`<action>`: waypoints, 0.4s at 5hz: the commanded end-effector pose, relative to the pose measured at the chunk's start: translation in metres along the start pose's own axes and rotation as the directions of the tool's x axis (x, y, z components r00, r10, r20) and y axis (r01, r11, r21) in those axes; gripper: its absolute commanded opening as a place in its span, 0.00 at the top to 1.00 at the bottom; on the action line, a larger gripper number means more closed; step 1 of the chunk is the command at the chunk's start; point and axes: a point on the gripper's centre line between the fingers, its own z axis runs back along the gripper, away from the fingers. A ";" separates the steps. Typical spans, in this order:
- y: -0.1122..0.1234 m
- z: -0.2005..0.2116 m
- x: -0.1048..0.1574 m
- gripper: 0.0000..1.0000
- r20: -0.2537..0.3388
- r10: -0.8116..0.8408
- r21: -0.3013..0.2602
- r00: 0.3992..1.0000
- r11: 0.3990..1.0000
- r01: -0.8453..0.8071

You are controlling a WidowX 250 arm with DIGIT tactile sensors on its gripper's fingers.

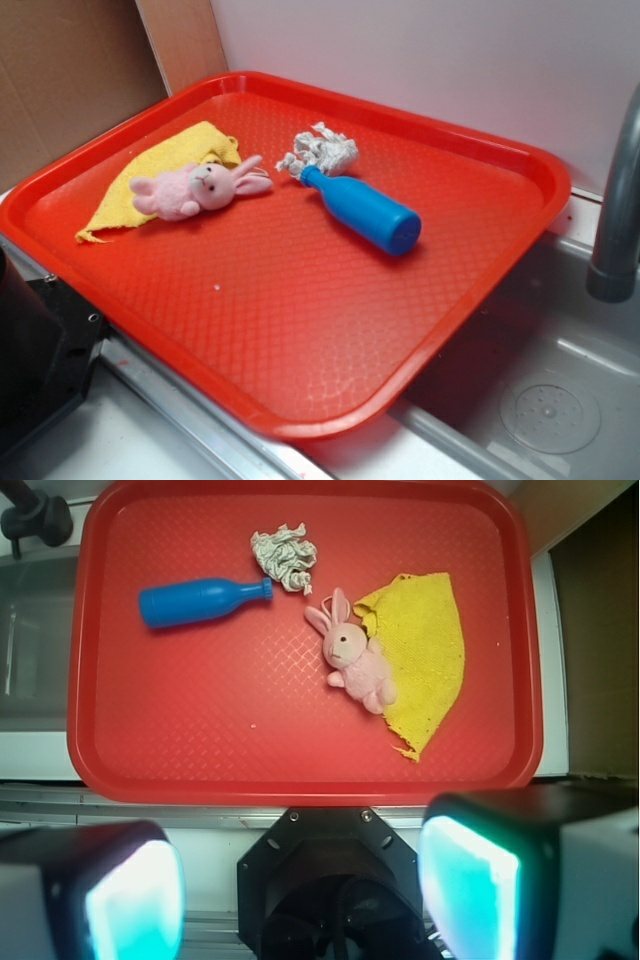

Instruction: Grab the blue bottle.

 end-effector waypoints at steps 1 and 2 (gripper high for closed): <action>0.000 0.000 0.000 0.00 0.000 0.000 0.000 1.000 1.000 0.000; 0.002 -0.002 0.006 0.00 0.036 -0.051 0.006 0.998 0.999 0.051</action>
